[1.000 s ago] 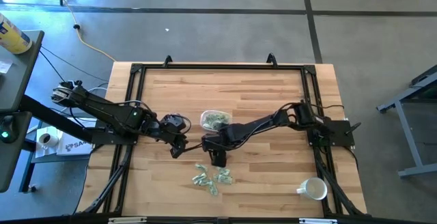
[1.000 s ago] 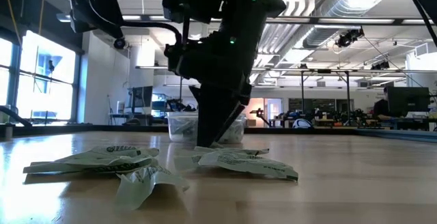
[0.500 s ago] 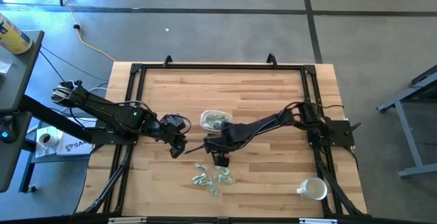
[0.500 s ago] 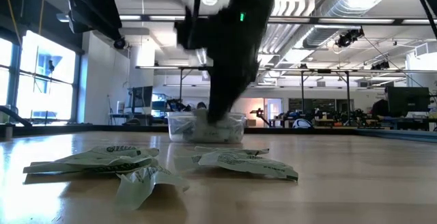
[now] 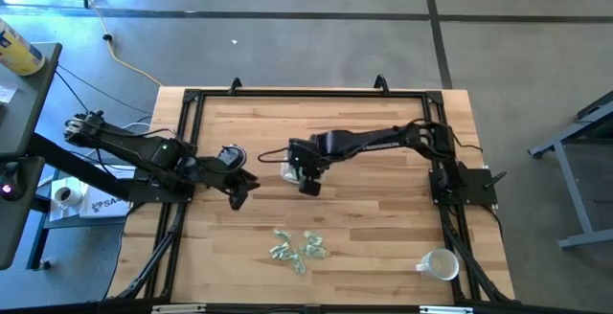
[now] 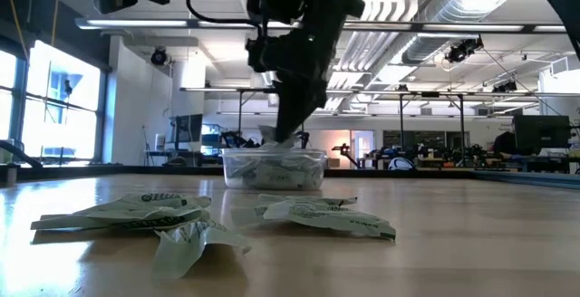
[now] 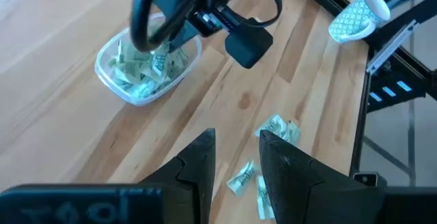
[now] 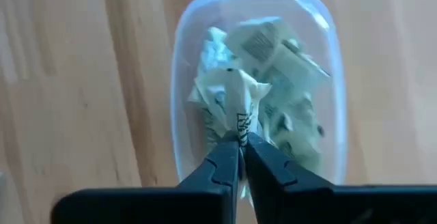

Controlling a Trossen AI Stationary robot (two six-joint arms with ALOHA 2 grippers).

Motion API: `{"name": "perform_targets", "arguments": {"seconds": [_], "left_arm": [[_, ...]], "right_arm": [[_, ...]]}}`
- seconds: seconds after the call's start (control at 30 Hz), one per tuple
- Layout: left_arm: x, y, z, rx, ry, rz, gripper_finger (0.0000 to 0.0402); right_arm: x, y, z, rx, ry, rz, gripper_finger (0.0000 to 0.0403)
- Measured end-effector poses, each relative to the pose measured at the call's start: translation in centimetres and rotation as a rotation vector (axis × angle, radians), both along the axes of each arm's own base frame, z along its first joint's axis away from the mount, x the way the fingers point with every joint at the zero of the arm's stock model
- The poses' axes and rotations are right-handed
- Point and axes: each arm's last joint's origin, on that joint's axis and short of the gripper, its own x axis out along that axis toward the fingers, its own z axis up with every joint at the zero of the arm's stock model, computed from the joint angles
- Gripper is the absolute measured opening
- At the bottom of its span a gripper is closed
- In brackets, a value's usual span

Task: Pick and place Stevia / Truvia into bins
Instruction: Put the stevia packet into the transparent container

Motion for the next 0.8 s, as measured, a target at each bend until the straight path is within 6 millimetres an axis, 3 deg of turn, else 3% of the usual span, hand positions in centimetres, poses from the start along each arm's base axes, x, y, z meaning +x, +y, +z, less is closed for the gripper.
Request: {"name": "perform_targets", "arguments": {"seconds": [0.3,0.53,0.7,0.8], "left_arm": [[-0.3,0.1,-0.1,0.008,0.014,0.01,0.0147],[-0.2,0.2,0.0,0.007,0.002,0.04,0.0147],[-0.2,0.2,0.0,-0.002,-0.003,0.051,0.0147],[-0.2,0.2,0.0,-0.003,-0.003,0.055,0.0147]], "right_arm": [[0.7,-0.5,-0.3,-0.069,-0.045,-0.002,0.0081],[1.1,-0.6,-1.8,-0.069,-0.024,0.003,0.0119],[1.2,0.7,-2.3,-0.061,-0.006,0.042,0.0131],[0.8,1.4,-1.1,-0.081,0.0,0.048,0.0138]]}}
